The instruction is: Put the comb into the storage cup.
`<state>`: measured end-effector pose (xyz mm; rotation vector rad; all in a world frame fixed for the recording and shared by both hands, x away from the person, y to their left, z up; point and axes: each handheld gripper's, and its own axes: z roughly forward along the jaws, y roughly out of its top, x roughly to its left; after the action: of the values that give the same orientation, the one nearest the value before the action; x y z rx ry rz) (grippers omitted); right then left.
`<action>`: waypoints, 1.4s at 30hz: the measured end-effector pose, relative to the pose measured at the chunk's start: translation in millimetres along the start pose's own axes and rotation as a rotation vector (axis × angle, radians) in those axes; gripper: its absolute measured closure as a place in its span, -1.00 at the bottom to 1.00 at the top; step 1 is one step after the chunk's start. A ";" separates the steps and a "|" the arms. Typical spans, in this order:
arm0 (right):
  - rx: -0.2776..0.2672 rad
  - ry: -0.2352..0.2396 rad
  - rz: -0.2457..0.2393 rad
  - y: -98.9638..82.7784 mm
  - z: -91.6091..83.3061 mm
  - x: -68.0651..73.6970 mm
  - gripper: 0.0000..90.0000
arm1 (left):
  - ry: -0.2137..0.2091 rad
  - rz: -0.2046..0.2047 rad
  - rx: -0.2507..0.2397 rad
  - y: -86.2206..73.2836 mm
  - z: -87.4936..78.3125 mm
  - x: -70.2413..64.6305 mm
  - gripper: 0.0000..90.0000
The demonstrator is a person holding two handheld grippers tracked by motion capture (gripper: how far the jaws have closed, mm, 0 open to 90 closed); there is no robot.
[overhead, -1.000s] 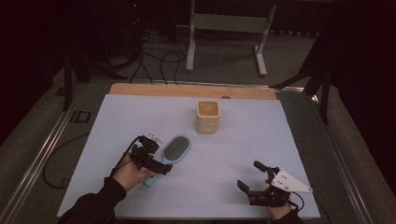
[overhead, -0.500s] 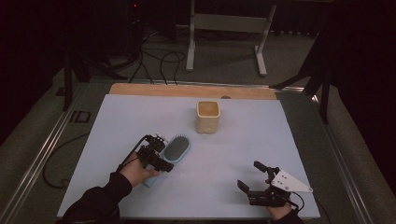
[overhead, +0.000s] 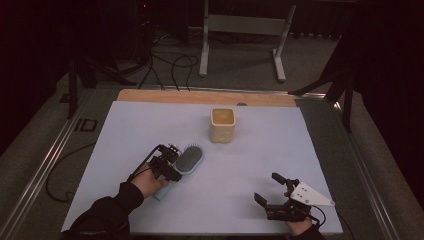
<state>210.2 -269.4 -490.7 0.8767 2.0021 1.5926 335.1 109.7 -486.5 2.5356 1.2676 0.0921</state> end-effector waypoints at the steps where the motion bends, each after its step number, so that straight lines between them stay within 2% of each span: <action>1: -0.001 0.000 0.000 0.0 0.0 -0.1 -0.80 | -0.003 0.000 0.005 0.4 0.8 -0.8 0.24; 6: -0.001 0.000 -0.001 0.1 -0.1 0.0 -0.80 | -0.001 0.007 0.030 2.3 4.6 -1.8 0.37; 11: -0.002 -0.001 -0.001 -0.1 -0.2 -0.5 -0.80 | -0.011 -0.006 0.035 3.5 4.7 0.1 0.40; 15: -0.001 0.000 -0.002 -0.3 0.6 0.0 -0.80 | -0.002 -0.007 0.042 4.5 5.6 0.4 0.48; 20: 0.000 -0.001 -0.002 -0.5 0.8 -0.2 -0.80 | 0.016 0.039 0.046 4.1 5.7 -1.2 0.54; 25: 0.002 -0.002 -0.003 -0.7 0.8 -0.5 -0.80 | 0.004 0.059 0.044 4.3 5.2 0.6 0.56; 28: 0.002 -0.004 0.001 -0.6 0.4 -0.7 -0.80 | -0.016 0.053 0.027 3.1 4.4 3.4 0.56; 30: 0.001 -0.004 0.003 -0.5 0.0 -0.9 -0.80 | -0.013 0.054 0.011 2.1 2.4 4.9 0.56; 35: 0.001 -0.004 0.002 -0.6 0.0 -1.1 -0.80 | -0.036 0.064 -0.033 0.7 -9.4 7.8 0.57; 36: 0.001 -0.004 0.003 -0.6 0.1 -0.9 -0.80 | -0.040 0.076 -0.034 0.6 -12.0 7.5 0.56; 42: 0.001 -0.005 0.002 -0.5 0.1 -0.7 -0.80 | -0.044 0.095 -0.094 -2.0 -27.4 5.3 0.56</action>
<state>210.7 -269.9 -491.3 0.8824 1.9998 1.5889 331.5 121.7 -461.4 2.5025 1.1001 0.1140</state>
